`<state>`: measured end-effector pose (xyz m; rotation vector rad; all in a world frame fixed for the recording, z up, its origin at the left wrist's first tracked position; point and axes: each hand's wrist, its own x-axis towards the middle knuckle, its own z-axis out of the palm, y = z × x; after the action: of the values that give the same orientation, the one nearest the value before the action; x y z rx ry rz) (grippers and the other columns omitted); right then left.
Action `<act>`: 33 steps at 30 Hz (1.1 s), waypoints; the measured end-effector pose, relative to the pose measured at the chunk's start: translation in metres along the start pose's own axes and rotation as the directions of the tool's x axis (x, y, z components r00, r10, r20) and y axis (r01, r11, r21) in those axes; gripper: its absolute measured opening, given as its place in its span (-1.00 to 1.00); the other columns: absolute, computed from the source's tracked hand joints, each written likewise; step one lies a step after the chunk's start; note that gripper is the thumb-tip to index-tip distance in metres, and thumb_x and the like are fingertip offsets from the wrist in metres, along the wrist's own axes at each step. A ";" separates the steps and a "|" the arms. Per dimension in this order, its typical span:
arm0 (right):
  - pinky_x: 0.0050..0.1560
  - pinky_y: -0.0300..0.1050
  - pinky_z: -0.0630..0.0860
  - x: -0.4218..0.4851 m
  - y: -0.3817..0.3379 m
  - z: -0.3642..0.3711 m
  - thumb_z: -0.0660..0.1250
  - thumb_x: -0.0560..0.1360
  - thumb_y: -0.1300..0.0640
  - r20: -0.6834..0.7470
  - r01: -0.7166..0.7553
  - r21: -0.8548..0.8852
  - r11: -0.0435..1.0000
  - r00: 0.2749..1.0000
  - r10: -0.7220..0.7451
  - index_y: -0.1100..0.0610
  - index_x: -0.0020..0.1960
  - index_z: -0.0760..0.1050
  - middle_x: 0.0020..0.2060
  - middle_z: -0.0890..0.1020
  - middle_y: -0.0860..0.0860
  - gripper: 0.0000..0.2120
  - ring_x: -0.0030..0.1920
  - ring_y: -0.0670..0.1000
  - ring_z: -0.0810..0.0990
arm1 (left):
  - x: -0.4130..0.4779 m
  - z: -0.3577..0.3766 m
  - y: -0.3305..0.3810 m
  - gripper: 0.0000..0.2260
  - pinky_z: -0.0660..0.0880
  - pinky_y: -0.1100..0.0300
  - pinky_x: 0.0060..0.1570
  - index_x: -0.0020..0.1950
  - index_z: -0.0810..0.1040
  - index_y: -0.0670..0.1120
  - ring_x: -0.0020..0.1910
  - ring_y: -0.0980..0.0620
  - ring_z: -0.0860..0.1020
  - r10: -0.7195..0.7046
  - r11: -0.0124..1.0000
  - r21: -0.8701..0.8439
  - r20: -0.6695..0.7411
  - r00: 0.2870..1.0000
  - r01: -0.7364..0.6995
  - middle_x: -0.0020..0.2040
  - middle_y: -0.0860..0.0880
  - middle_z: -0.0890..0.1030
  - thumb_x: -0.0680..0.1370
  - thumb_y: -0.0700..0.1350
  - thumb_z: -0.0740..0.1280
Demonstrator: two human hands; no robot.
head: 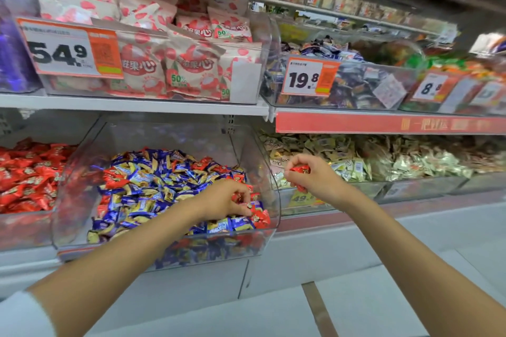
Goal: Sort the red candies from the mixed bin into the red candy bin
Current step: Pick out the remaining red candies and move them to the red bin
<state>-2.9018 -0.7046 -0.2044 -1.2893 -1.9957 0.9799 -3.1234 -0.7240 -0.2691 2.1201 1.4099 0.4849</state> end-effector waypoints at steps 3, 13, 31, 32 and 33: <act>-0.41 -0.29 0.39 -0.004 -0.001 -0.003 0.33 0.52 0.24 0.007 0.016 -0.027 1.000 1.000 -0.015 0.20 -0.14 0.50 -0.31 0.52 0.03 -0.93 -0.44 -0.13 0.42 | -0.006 -0.011 -0.008 -0.87 0.41 0.28 -0.15 -0.22 0.52 0.00 -0.25 0.23 0.48 -0.027 0.996 -0.084 -0.028 0.999 0.024 -0.22 0.12 0.54 0.46 -0.07 0.45; -0.23 -0.26 0.45 0.007 -0.035 0.033 0.32 0.54 0.19 0.005 0.103 0.016 0.995 0.995 -0.103 0.13 0.03 0.50 -0.20 0.53 -0.05 -0.92 -0.27 -0.08 0.48 | -0.047 -0.074 -0.039 -0.83 0.41 0.27 -0.14 0.16 0.53 -0.06 -0.04 -0.04 0.56 -0.232 0.973 -0.090 -0.309 0.922 0.214 -0.01 0.03 0.57 0.60 -0.08 0.25; -0.24 -0.17 0.34 0.106 -0.008 0.143 0.40 0.46 0.24 0.363 -0.029 -0.319 0.947 0.920 0.150 0.14 -0.09 0.41 -0.19 0.40 -0.02 -0.84 -0.21 -0.02 0.38 | -0.058 -0.089 -0.096 -0.81 0.51 -0.11 -0.09 -0.13 0.53 0.15 -0.05 -0.32 0.59 -0.290 0.957 -0.101 -0.272 0.918 0.273 0.01 -0.21 0.64 0.47 0.23 0.30; -0.21 -0.17 0.37 0.104 -0.009 0.141 0.41 0.44 0.28 0.364 -0.014 -0.262 0.965 0.925 0.112 0.14 -0.13 0.40 -0.20 0.44 -0.01 -0.82 -0.22 -0.02 0.41 | -0.058 -0.089 -0.094 -0.81 0.51 -0.13 -0.09 -0.12 0.54 0.15 -0.07 -0.32 0.59 -0.284 0.959 -0.103 -0.271 0.920 0.266 0.00 -0.20 0.64 0.46 0.23 0.30; -0.18 -0.15 0.39 0.102 -0.010 0.139 0.42 0.43 0.30 0.356 0.000 -0.204 0.979 0.932 0.074 0.14 -0.14 0.42 -0.19 0.48 0.01 -0.83 -0.21 -0.01 0.43 | -0.059 -0.089 -0.091 -0.80 0.52 -0.13 -0.07 -0.11 0.54 0.14 -0.08 -0.30 0.60 -0.282 0.959 -0.110 -0.267 0.921 0.261 0.00 -0.16 0.64 0.46 0.23 0.30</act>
<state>-3.0528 -0.6515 -0.2693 -1.3308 -2.4124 1.1239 -3.2629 -0.7292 -0.2547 1.8101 1.7846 0.7351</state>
